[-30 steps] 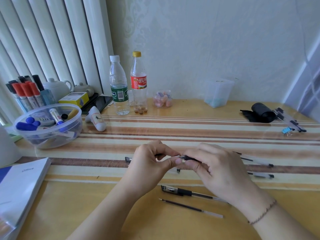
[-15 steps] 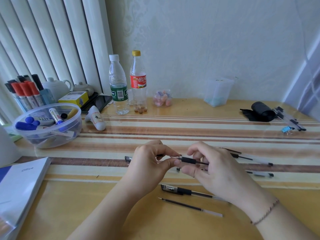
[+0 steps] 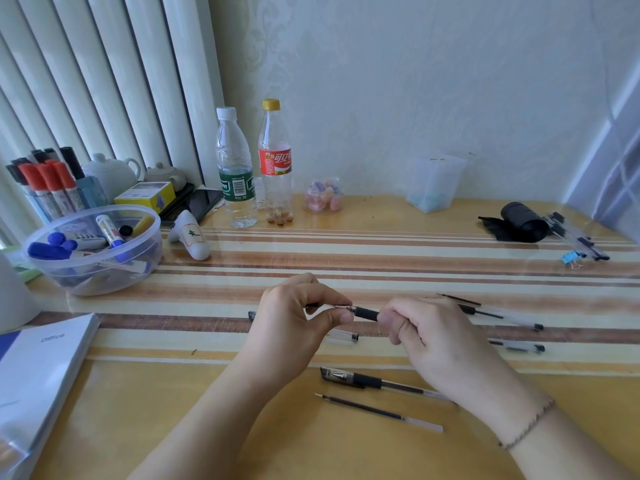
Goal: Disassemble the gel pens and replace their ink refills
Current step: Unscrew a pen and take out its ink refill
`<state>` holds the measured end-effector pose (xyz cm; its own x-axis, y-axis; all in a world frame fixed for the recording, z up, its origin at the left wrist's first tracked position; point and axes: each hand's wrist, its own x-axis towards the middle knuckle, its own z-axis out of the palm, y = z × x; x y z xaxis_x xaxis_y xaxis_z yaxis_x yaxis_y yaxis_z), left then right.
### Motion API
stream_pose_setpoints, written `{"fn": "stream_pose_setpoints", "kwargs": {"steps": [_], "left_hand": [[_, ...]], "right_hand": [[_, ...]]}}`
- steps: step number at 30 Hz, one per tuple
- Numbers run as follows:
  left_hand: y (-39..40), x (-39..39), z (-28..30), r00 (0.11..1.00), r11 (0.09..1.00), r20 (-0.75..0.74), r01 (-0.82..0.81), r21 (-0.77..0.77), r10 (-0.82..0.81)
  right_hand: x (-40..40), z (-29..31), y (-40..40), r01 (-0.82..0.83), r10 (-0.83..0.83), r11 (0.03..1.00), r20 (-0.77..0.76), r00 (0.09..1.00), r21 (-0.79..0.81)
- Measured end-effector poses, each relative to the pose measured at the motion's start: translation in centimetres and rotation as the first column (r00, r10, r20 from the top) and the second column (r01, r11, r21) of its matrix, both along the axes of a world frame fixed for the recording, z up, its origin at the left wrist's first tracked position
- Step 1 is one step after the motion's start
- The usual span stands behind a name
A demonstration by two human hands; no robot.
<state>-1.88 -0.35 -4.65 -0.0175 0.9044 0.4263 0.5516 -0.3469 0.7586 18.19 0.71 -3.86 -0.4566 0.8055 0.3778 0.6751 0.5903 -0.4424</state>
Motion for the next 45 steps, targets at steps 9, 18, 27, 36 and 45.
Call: {"fn": "stream_pose_setpoints", "kwargs": {"steps": [9,18,27,36,45], "left_hand": [[0.06,-0.16,-0.32,0.997,0.992,-0.062,0.042,0.118,-0.035],[-0.14,0.02,-0.20,0.970,0.980,-0.239,0.079,0.185,-0.033],[-0.33,-0.95,-0.11,0.981,0.987,-0.111,0.156,-0.030,-0.159],[-0.35,-0.82,0.30,0.992,0.995,-0.078,0.095,-0.021,-0.096],[-0.66,-0.51,0.54,0.984,0.985,-0.076,0.158,-0.063,-0.163]], "right_hand": [[-0.01,0.40,-0.06,0.070,-0.083,0.994,0.172,0.981,0.082],[0.48,0.10,0.20,0.080,-0.074,0.996,0.130,0.989,-0.041],[0.33,-0.09,0.35,0.165,-0.175,0.978,0.065,0.982,0.129],[0.23,0.08,0.25,0.154,-0.163,0.978,0.060,0.985,0.138],[0.37,0.06,0.19,0.101,-0.111,0.975,0.042,0.993,0.198]]}}
